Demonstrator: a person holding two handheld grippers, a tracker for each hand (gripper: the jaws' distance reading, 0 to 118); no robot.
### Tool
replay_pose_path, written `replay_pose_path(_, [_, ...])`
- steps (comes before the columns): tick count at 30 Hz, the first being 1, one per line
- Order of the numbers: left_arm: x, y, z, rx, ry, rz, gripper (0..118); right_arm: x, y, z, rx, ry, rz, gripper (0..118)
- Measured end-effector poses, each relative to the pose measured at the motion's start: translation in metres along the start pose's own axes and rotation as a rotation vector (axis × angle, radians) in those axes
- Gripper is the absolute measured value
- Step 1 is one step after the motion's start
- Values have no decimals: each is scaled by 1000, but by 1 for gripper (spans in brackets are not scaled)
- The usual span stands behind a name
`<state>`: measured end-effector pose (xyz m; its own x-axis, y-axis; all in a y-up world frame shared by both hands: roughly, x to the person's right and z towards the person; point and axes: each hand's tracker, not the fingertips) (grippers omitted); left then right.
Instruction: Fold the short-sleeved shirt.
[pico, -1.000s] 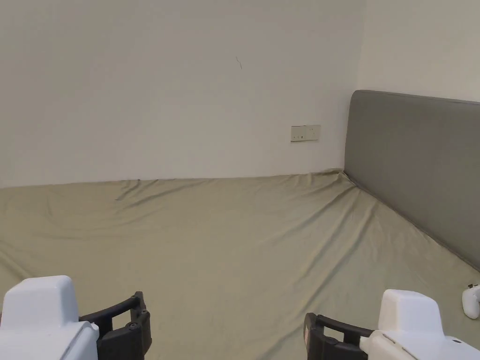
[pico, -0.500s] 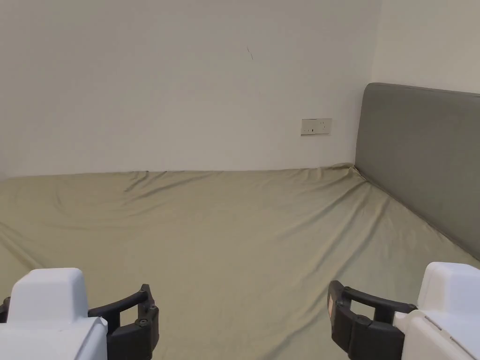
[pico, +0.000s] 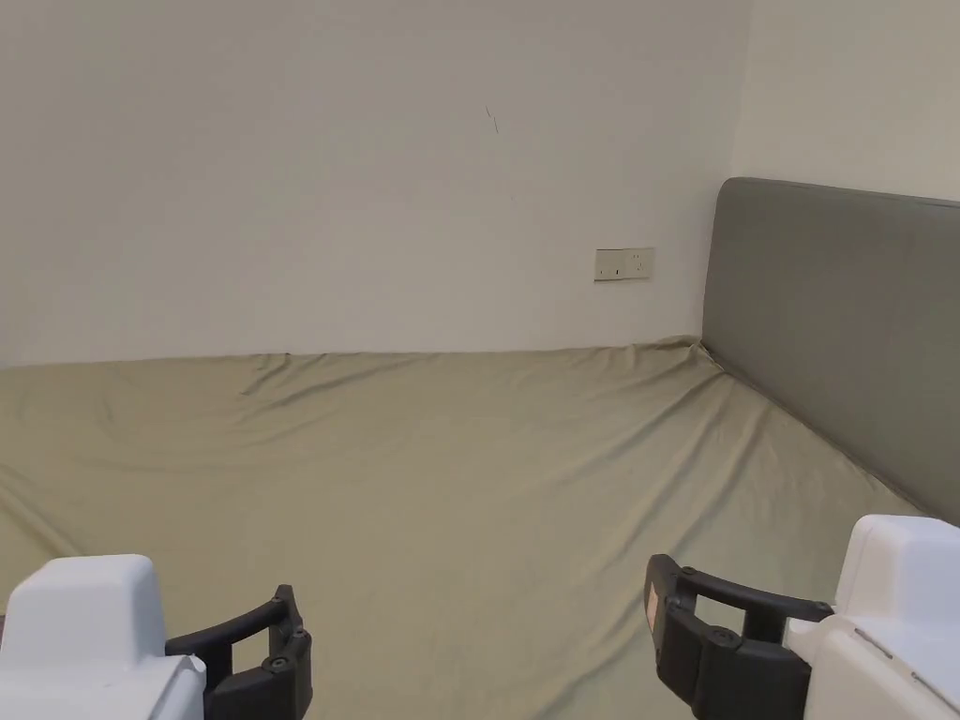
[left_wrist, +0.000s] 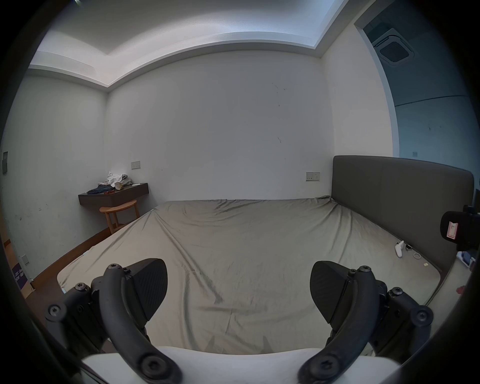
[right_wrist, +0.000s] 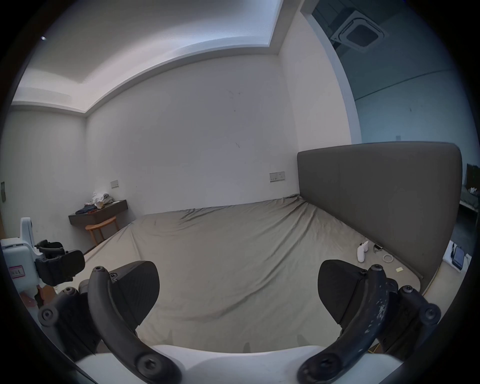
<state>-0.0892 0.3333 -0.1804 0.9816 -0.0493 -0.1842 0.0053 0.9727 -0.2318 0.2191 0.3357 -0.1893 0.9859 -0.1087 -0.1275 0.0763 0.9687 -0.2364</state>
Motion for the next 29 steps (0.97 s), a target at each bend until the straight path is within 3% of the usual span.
replay_pose_path(3, [-1,1,0,0,4,3,112,1,-1,3,38,-5,-9,118])
replay_pose_path(7, [-6,0,-3,-2,5,14,112,-2,-4,5,99,-48,48,118])
replay_pose_path(10, [-8,-1,-4,3,5,12,112,-2,-7,5,135,-17,107,118])
replay_pose_path(12, [-8,0,-4,5,1,15,112,0,-10,5,157,21,111,118])
replay_pose_path(29, [-8,-6,0,37,-3,23,112,3,-14,-2,163,21,127,118])
